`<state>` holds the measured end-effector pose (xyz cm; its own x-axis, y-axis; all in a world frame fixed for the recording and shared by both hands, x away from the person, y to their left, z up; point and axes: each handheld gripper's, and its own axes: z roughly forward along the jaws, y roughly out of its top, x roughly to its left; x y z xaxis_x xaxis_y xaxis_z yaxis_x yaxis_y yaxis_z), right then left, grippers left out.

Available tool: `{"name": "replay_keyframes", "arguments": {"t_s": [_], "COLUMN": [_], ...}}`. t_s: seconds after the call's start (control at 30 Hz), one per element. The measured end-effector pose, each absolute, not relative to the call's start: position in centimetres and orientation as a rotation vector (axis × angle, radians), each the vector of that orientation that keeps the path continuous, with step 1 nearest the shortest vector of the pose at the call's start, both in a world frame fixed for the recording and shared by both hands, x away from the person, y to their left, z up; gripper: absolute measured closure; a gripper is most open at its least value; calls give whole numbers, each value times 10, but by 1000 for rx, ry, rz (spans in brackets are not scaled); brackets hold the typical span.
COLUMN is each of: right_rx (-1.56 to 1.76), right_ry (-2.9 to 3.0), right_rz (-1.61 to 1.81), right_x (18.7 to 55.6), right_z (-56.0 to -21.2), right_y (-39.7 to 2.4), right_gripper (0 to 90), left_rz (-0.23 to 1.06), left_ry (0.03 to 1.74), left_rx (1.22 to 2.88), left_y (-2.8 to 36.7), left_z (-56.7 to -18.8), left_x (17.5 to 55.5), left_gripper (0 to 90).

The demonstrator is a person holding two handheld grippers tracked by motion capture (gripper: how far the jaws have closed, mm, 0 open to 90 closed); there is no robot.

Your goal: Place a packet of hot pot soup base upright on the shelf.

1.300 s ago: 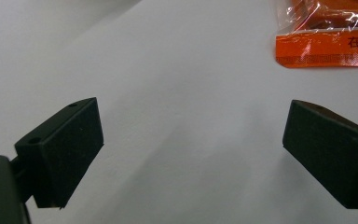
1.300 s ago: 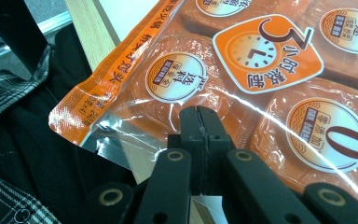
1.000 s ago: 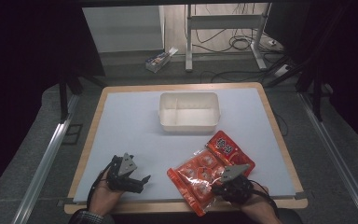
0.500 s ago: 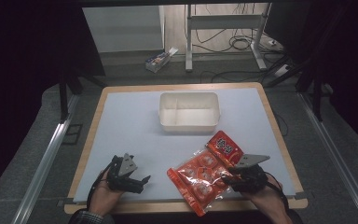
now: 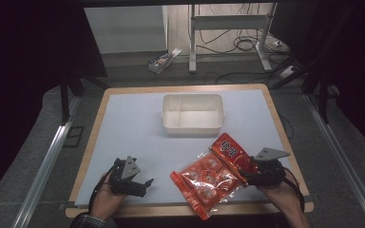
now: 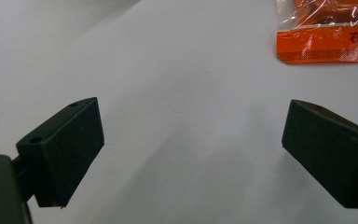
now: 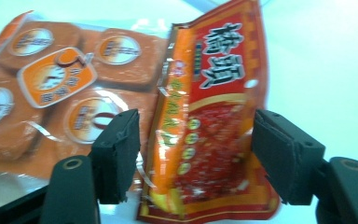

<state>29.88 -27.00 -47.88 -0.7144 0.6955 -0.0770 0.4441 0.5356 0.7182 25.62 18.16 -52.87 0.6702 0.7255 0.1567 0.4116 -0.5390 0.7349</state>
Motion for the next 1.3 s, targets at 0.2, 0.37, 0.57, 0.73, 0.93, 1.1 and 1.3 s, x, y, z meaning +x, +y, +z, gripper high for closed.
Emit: {"name": "replay_keyframes", "arguments": {"t_s": [0.2,0.37,0.57,0.73,0.93,1.1,1.3], "right_rx": [990,1016,1047,1062,1004,962,932], "right_ry": [2381,2371,2408,2468,2558,2596,2620], "right_rz": [996,996,984,1023,997,957,950], "right_x": [309,322,336,343,350,354,360], "right_z": [-479,-481,-488,-495,-502,-504,-506], "right_y": [-280,-283,-282,-278,-264,-252,-243], "right_gripper": [276,253,267,342,466,541,631], "left_rz": [595,596,597,596,600,599,602], "left_ry": [870,867,864,861,855,845,840], "left_rx": [2203,2208,2212,2214,2222,2227,2236], "left_y": [181,180,180,179,179,178,177], "left_z": [-529,-529,-530,-530,-530,-530,-531], "left_x": [256,256,256,256,256,256,256], "left_gripper": [54,54,54,54,55,55,55]}}
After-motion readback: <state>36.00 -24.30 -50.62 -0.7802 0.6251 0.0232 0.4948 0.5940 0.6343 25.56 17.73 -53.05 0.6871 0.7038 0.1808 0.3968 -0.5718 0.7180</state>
